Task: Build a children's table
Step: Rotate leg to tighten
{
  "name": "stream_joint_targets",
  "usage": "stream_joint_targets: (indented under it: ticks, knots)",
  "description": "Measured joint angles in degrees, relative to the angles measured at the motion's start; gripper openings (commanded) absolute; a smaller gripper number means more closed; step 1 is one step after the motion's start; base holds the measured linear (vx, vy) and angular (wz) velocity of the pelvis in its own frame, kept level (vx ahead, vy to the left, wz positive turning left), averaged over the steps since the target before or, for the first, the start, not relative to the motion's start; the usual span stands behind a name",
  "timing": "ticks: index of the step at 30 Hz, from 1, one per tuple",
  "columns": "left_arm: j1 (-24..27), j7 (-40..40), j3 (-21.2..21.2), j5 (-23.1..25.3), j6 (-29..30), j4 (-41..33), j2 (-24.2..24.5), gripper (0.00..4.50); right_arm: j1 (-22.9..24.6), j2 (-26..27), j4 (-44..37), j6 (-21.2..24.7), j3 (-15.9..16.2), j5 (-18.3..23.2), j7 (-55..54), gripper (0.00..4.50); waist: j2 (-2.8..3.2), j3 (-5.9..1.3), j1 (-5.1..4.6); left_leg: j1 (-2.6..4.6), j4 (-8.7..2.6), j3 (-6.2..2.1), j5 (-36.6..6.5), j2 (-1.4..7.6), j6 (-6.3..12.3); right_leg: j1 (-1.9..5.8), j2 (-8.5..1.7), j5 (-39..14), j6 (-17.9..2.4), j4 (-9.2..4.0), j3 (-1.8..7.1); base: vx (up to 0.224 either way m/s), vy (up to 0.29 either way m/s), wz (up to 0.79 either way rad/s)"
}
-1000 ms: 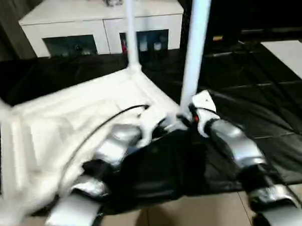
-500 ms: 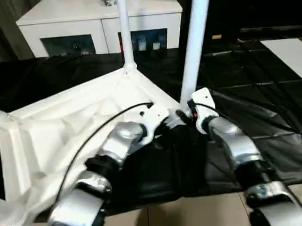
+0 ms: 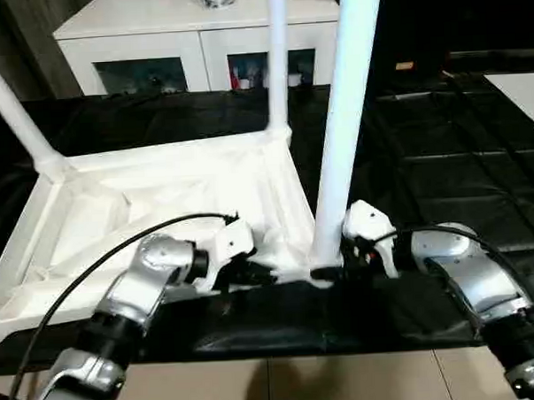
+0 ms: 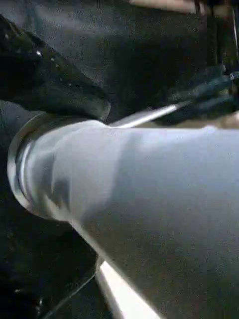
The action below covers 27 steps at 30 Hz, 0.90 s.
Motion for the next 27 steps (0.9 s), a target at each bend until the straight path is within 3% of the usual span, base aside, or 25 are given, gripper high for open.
stream_joint_targets:
  ticks: [12, 13, 19, 27]
  knots:
    - [0.76, -1.53, 0.01, -0.80, 1.18, -1.62, 1.63, 0.00, -0.07, -2.58, -1.31, 0.02, 0.55, 0.18, 4.23, 3.47, -0.31, 0.20, 0.06, -0.04, -0.02, 0.02, 0.00, 0.02, 0.00, -0.04, 0.00, -0.01, 0.01, 0.00, -0.02, 0.000, 0.000, 0.00]
    - [0.82, -1.53, 0.02, -0.80, 1.24, -1.75, 1.64, 0.00, -0.09, -2.37, -1.14, 0.11, 0.55, 0.20, 4.22, 3.15, -0.32, 0.20, 0.05, -0.05, -0.02, 0.03, 0.00, 0.02, 0.00, -0.04, 0.00, -0.01, 0.01, -0.01, -0.02, 0.000, 0.000, 0.00]
    - [0.87, -1.50, 0.08, -0.81, 1.40, -1.84, 1.71, 0.00, -0.09, -1.89, -1.02, 0.94, 0.56, 0.48, 4.53, 2.78, -0.34, 0.21, -0.01, -0.05, -0.01, 0.03, 0.00, 0.03, 0.01, -0.06, 0.00, -0.01, 0.01, 0.02, -0.02, 0.000, 0.000, 0.00]
    - [0.89, -1.50, 0.08, -0.85, 1.82, -1.90, 1.74, 0.00, -0.08, -1.75, -1.03, 1.48, 0.54, 0.64, 4.51, 2.68, -0.34, 0.21, -0.02, -0.05, -0.01, 0.03, 0.00, 0.03, 0.01, -0.06, 0.00, -0.01, 0.01, 0.03, -0.02, 0.000, 0.000, 0.00]
